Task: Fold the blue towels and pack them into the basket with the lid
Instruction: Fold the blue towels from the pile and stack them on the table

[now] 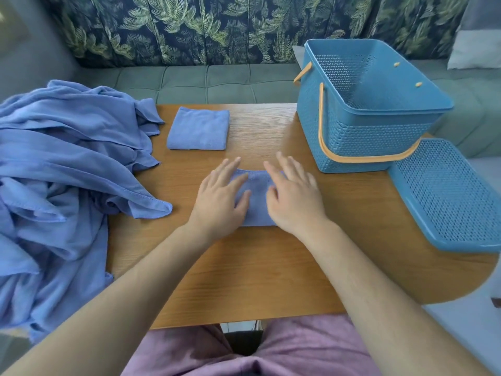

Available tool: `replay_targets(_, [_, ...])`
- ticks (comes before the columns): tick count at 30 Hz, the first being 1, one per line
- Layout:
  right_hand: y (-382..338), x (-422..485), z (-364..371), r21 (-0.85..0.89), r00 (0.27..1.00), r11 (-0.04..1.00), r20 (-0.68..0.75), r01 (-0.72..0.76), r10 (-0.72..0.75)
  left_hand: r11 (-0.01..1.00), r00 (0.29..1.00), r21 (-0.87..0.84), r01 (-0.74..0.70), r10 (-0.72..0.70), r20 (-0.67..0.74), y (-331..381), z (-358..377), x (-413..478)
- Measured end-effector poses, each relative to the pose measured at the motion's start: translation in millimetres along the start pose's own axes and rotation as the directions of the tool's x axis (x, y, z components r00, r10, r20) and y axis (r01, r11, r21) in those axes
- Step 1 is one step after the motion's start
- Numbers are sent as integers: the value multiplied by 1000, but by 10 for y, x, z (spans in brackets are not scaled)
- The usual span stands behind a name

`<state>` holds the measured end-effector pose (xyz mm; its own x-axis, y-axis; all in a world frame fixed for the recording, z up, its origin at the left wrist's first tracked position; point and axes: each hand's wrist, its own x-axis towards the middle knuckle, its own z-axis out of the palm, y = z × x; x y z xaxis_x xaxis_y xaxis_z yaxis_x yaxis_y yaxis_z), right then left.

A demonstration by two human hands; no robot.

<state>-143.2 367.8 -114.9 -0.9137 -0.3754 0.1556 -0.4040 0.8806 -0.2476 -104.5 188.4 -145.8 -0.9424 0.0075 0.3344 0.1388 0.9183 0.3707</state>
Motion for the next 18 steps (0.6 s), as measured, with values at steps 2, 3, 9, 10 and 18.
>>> replay_targets(2, [-157, -70, 117, -11, 997, 997, 32, 71, -71, 1000, 991, 16, -24, 21, 129, 47, 73, -43])
replay_targets(3, [-170, -105, 207, -19, 995, 997, 75, 70, -69, 1000, 984, 24, -3, -1, 176, 25, 113, -69])
replay_targets(9, [71, -190, 451, -20, 988, 1000, 155, -3, 6, 999, 980, 12, 38, -40, 196, -154, 194, -139])
replay_targets(10, [63, -165, 439, -46, 985, 999, 170, 2, 5, 999, 980, 12, 41, -43, 192, -140, 204, -129])
replay_targets(18, [-148, -6, 341, -110, 998, 993, 48, -41, 47, 999, 971, 50, 21, -32, 238, -107, 383, 343])
